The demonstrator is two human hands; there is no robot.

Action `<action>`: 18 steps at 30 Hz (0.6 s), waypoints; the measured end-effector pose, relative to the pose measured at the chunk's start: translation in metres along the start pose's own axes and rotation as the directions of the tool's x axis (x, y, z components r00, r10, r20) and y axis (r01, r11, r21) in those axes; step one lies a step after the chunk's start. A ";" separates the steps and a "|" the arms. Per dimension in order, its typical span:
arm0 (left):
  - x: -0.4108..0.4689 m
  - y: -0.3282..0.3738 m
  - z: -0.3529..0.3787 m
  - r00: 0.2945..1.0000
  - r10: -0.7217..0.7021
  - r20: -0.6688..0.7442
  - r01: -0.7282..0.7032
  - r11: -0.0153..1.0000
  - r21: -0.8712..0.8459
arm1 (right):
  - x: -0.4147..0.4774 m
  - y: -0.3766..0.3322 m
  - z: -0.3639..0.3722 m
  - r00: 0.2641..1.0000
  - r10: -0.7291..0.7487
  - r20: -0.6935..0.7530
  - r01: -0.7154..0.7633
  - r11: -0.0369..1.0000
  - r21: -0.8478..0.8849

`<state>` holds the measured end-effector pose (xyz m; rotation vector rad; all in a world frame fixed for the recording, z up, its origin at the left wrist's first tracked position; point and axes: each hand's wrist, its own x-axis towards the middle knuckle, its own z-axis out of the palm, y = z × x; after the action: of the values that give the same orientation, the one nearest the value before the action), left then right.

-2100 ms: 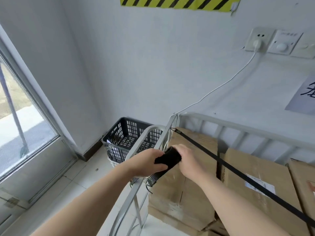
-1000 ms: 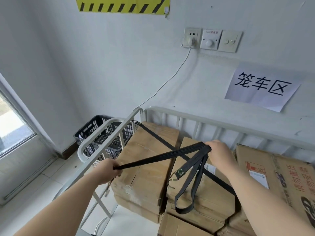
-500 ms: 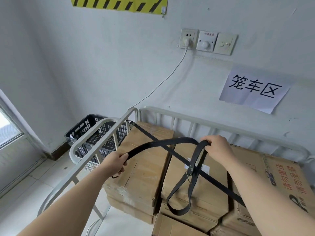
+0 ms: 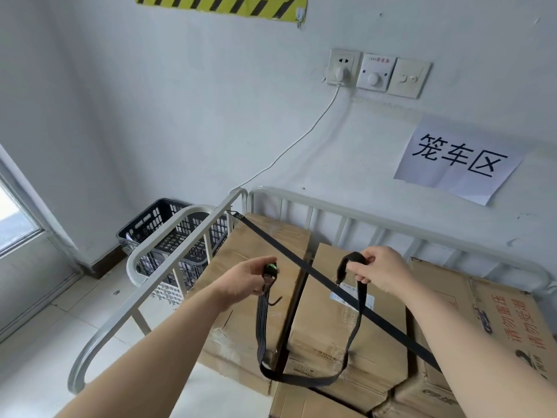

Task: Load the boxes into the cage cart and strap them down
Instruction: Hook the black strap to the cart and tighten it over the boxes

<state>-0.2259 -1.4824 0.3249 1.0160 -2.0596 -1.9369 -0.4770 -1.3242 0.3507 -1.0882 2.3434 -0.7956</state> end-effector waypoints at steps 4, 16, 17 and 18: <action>0.001 -0.012 0.000 0.975 0.044 -0.217 -0.051 0.998 -0.027 | 0.002 -0.005 0.003 1.000 -0.014 -0.004 0.014 1.000 -0.004; -0.007 -0.089 -0.024 0.814 -0.360 -0.456 0.162 0.895 -0.416 | 0.014 -0.028 0.052 0.987 -0.130 0.092 0.129 0.991 0.017; -0.008 -0.098 -0.027 0.791 -0.426 -0.440 0.163 0.839 -0.519 | 0.016 -0.029 0.058 0.985 -0.138 0.103 0.137 0.990 0.018; -0.008 -0.108 -0.030 0.767 -0.486 -0.420 0.160 0.778 -0.608 | 0.018 -0.031 0.065 0.983 -0.143 0.116 0.142 0.990 0.016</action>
<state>-0.1633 -1.4972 0.2325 1.6245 -0.9653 -1.8713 -0.4326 -1.3758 0.3208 -1.2757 2.1835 -0.7687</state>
